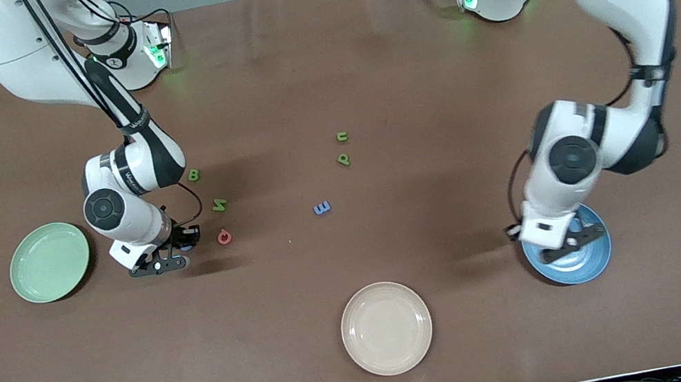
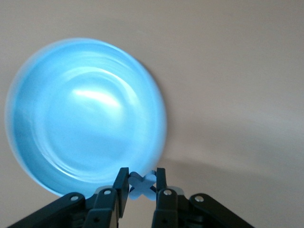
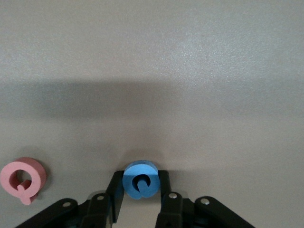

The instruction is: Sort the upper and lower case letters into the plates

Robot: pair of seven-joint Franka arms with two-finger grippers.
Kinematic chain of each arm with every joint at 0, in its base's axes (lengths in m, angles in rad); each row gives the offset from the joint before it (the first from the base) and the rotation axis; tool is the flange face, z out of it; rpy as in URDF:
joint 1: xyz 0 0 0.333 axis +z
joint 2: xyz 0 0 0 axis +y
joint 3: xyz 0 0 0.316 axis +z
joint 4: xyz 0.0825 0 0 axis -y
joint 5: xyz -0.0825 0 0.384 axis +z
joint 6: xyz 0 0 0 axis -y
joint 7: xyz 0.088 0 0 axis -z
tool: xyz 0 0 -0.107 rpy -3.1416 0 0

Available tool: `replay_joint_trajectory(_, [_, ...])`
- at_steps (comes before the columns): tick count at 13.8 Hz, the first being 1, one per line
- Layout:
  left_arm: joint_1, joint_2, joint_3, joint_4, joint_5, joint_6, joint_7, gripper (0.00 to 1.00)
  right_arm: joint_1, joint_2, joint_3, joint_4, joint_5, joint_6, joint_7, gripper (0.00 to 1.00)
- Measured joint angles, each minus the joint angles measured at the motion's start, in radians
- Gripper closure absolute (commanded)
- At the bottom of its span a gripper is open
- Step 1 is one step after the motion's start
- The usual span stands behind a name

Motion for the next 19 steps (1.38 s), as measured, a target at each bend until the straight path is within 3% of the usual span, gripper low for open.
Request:
replay_joint_trajectory(1, [0.044, 0.002, 0.000, -0.002, 0.000, 0.000, 0.057, 0.83, 0.000, 0.000, -0.001, 0.000, 0.000, 0.000, 0.000, 0.75])
replay_joint_trajectory(2, [0.082, 0.007, 0.000, -0.004, 0.000, 0.001, 0.099, 0.55, -0.001, -0.003, -0.006, 0.003, 0.000, -0.003, 0.000, 0.75])
replay_joint_trajectory(3, [0.109, 0.015, -0.001, -0.006, 0.000, 0.001, 0.124, 0.17, -0.005, -0.012, -0.014, 0.009, 0.000, -0.018, -0.001, 0.75])
replay_joint_trajectory(4, [0.126, 0.025, -0.001, -0.005, 0.000, 0.004, 0.136, 0.00, -0.018, -0.031, -0.024, 0.016, -0.002, -0.050, -0.013, 0.75])
replay_joint_trajectory(8, [0.130, 0.040, -0.028, 0.004, 0.000, 0.017, 0.131, 0.00, -0.206, -0.151, -0.042, 0.028, -0.003, -0.187, -0.274, 0.75])
replay_joint_trajectory(12, [0.085, 0.020, -0.170, 0.024, 0.000, -0.006, 0.002, 0.00, -0.443, -0.165, -0.046, 0.017, -0.003, -0.198, -0.586, 0.75])
replay_joint_trajectory(14, [0.005, 0.019, -0.213, 0.036, 0.000, -0.011, -0.141, 0.00, -0.521, -0.156, -0.045, 0.009, -0.003, -0.188, -0.676, 0.74])
replay_joint_trajectory(19, [-0.264, 0.090, -0.205, 0.124, 0.000, -0.012, -0.453, 0.01, -0.573, -0.072, -0.043, -0.001, -0.003, -0.109, -0.710, 0.69])
